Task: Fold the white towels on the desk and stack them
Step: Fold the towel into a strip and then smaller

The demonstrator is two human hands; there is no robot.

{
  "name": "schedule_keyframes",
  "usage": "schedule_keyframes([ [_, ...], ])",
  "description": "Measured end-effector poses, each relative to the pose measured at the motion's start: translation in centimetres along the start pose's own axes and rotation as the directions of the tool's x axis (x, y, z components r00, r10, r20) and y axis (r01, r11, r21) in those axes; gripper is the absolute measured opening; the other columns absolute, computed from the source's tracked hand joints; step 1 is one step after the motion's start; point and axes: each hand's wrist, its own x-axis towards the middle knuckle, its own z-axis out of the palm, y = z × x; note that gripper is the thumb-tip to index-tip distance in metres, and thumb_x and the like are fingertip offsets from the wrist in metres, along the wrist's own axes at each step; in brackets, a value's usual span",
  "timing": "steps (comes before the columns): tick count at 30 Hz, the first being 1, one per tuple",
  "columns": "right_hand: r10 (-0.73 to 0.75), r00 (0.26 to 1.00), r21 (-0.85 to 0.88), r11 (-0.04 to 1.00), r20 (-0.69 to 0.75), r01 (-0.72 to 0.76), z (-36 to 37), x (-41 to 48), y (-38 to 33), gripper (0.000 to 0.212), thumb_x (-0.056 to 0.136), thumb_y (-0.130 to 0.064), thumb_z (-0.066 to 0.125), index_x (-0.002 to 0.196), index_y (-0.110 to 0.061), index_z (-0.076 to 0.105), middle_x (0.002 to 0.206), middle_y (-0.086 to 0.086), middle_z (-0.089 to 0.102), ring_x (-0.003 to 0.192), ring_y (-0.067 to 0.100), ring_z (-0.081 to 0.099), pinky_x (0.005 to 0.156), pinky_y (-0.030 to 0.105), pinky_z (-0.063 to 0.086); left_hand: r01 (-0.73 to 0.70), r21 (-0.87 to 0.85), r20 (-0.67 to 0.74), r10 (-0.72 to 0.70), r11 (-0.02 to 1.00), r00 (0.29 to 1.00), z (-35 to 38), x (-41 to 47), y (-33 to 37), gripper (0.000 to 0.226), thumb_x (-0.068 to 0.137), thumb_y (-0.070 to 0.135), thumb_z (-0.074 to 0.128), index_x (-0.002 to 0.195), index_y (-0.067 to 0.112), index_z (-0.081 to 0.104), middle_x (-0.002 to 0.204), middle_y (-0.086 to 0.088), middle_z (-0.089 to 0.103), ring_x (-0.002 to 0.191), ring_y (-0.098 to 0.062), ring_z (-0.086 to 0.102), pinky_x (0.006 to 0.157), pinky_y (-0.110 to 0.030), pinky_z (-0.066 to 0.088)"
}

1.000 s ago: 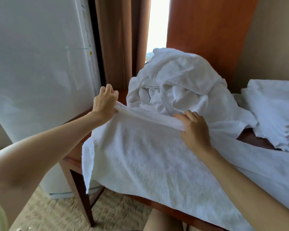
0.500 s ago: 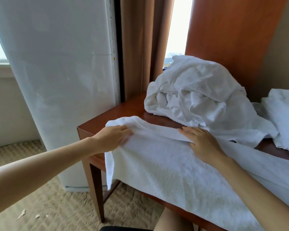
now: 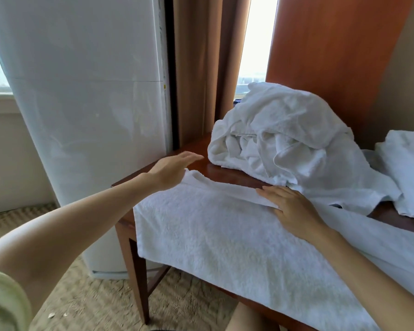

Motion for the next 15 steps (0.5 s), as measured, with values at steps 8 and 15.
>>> schedule_keyframes([
  [8,-0.006,1.0,0.038,0.999,0.008,0.006,-0.3,-0.3,-0.1,0.048,0.098,-0.017,0.05,0.143,-0.031,0.044,0.148,-0.011,0.042,0.137,0.008,0.036,0.111,0.022,0.027,-0.187,0.583,0.227,0.062,0.791,0.972,0.0,2.6,1.4,0.029,0.092,0.009,0.056,0.119,0.02,0.059,0.106,0.006,0.063,0.095,-0.012,0.051,0.075,-0.024,0.045],
  [15,-0.047,0.999,-0.017,0.999,0.008,0.047,-0.5,-0.4,-0.2,0.053,0.098,-0.014,0.05,0.147,-0.031,0.038,0.151,-0.012,0.037,0.138,0.008,0.034,0.11,0.022,0.024,0.214,0.579,-0.035,-0.239,0.786,0.97,-0.5,-0.3,-1.0,0.026,0.092,0.009,0.055,0.117,0.012,0.051,0.102,-0.002,0.062,0.095,-0.02,0.06,0.069,-0.027,0.047],
])
